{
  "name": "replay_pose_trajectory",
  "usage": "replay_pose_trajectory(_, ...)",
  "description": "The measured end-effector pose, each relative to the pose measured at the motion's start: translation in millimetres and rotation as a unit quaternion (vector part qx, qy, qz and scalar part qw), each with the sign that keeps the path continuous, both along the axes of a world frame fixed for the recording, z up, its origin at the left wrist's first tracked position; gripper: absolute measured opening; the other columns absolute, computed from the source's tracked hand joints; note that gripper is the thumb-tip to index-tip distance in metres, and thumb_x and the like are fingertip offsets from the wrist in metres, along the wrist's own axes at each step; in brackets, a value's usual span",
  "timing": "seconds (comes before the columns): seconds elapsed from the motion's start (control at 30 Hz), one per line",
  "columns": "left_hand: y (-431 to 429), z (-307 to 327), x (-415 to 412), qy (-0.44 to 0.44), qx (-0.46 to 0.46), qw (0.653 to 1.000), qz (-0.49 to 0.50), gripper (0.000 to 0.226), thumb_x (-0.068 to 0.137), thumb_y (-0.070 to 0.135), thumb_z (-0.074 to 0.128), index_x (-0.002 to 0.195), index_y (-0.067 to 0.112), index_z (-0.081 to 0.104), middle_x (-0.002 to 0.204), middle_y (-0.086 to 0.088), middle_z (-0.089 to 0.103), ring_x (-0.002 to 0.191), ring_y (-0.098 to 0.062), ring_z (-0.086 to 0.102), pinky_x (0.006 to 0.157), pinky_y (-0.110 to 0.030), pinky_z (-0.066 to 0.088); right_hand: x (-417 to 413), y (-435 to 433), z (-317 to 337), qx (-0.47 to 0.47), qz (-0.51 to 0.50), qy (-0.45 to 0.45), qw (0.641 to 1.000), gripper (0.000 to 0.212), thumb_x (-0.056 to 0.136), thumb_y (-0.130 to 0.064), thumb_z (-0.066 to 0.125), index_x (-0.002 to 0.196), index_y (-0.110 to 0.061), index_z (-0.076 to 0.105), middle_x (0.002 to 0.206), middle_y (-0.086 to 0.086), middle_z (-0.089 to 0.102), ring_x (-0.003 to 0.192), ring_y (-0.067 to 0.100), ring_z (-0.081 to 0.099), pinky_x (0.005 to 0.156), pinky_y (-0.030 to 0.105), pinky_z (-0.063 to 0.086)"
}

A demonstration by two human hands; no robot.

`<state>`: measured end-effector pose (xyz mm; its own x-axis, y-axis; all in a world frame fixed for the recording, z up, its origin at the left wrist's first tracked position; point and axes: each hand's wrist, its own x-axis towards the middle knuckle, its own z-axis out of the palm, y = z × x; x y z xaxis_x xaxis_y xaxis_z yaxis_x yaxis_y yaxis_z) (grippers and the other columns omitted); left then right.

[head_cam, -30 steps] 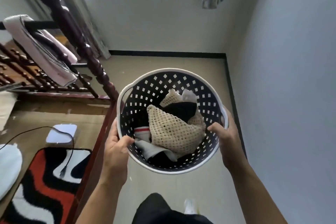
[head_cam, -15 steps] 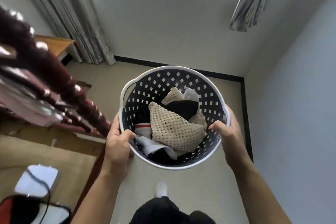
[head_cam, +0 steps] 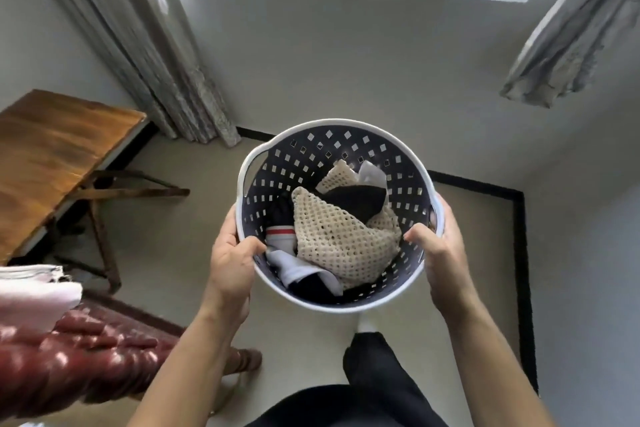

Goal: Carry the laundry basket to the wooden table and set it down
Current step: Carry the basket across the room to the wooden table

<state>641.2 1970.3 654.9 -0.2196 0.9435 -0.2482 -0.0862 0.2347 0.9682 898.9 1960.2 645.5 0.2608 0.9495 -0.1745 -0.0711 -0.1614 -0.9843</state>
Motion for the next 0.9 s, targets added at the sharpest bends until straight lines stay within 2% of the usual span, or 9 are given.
replay_pose_trajectory(0.07,36,5,-3,0.012,-0.002,0.999,0.038,0.081,0.075,-0.025,0.037,0.143,0.015,0.053,0.125,-0.011,0.071,0.107,-0.019,0.069,0.076,-0.02,0.056,-1,58,2,-0.003,0.039,-0.005,0.999,0.077,0.066,-0.008,0.055,0.143,-0.019,0.054,0.126,0.003,0.07,0.117,0.019,0.068,0.103,0.046,0.054)
replay_pose_trajectory(0.2,89,12,-22,0.032,0.0,0.991,0.128,0.074,0.079,-0.025,0.039,0.136,0.018,0.058,0.113,-0.002,0.074,0.098,-0.01,0.07,0.073,-0.018,0.056,-25,167,11,0.0,0.134,-0.012,0.991,0.079,0.063,-0.006,0.053,0.141,-0.019,0.057,0.123,-0.004,0.07,0.105,0.002,0.068,0.09,0.028,0.052)
replay_pose_trajectory(0.33,125,13,-49,0.018,-0.01,0.972,0.233,0.063,0.084,-0.022,0.04,0.12,0.024,0.063,0.099,0.007,0.076,0.09,-0.007,0.07,0.07,-0.016,0.055,-71,255,16,0.004,0.237,-0.007,0.971,0.076,0.063,-0.004,0.05,0.136,-0.021,0.06,0.117,-0.008,0.071,0.1,-0.001,0.066,0.083,0.018,0.053)
replay_pose_trajectory(0.4,146,9,-66,0.013,-0.011,0.963,0.27,0.061,0.085,-0.021,0.039,0.117,0.024,0.064,0.095,0.012,0.078,0.088,-0.002,0.07,0.07,-0.014,0.055,-98,295,13,0.003,0.279,-0.017,0.96,0.076,0.061,-0.003,0.049,0.133,-0.024,0.062,0.118,-0.007,0.071,0.102,0.002,0.066,0.084,0.02,0.053)
replay_pose_trajectory(0.47,164,6,-82,0.011,-0.014,0.954,0.301,0.061,0.087,-0.02,0.039,0.114,0.029,0.064,0.093,0.017,0.078,0.085,0.003,0.07,0.068,-0.011,0.053,-124,327,8,0.002,0.307,-0.028,0.951,0.076,0.061,-0.003,0.048,0.132,-0.026,0.064,0.122,-0.005,0.07,0.107,0.007,0.064,0.091,0.029,0.05)
replay_pose_trajectory(0.6,222,-10,-132,0.002,-0.01,0.936,0.353,0.061,0.087,-0.019,0.041,0.112,0.031,0.064,0.09,0.02,0.077,0.083,0.005,0.069,0.067,-0.009,0.052,-189,402,-2,0.015,0.361,-0.048,0.931,0.076,0.062,-0.001,0.046,0.131,-0.026,0.065,0.123,-0.005,0.071,0.115,0.014,0.064,0.098,0.038,0.049)
replay_pose_trajectory(0.73,299,-7,-195,-0.007,0.001,0.928,0.373,0.06,0.085,-0.019,0.042,0.123,0.022,0.063,0.099,0.012,0.076,0.088,0.001,0.069,0.069,-0.011,0.052,-257,484,9,0.014,0.37,-0.05,0.927,0.073,0.06,-0.001,0.046,0.124,-0.031,0.067,0.117,-0.01,0.072,0.107,0.006,0.064,0.091,0.029,0.05)
replay_pose_trajectory(0.83,354,3,-238,0.002,0.019,0.93,0.367,0.063,0.084,-0.018,0.042,0.121,0.027,0.065,0.102,0.011,0.076,0.091,-0.001,0.07,0.071,-0.013,0.053,-298,537,19,0.033,0.369,-0.043,0.928,0.075,0.06,-0.001,0.046,0.128,-0.028,0.065,0.122,-0.002,0.071,0.111,0.014,0.063,0.092,0.032,0.05)
replay_pose_trajectory(0.9,384,7,-264,0.003,0.015,0.929,0.371,0.062,0.084,-0.018,0.041,0.12,0.026,0.065,0.102,0.011,0.077,0.091,-0.001,0.07,0.073,-0.014,0.053,-323,567,22,0.036,0.365,-0.033,0.93,0.077,0.06,0.0,0.045,0.131,-0.026,0.064,0.126,-0.001,0.07,0.111,0.012,0.062,0.089,0.027,0.05)
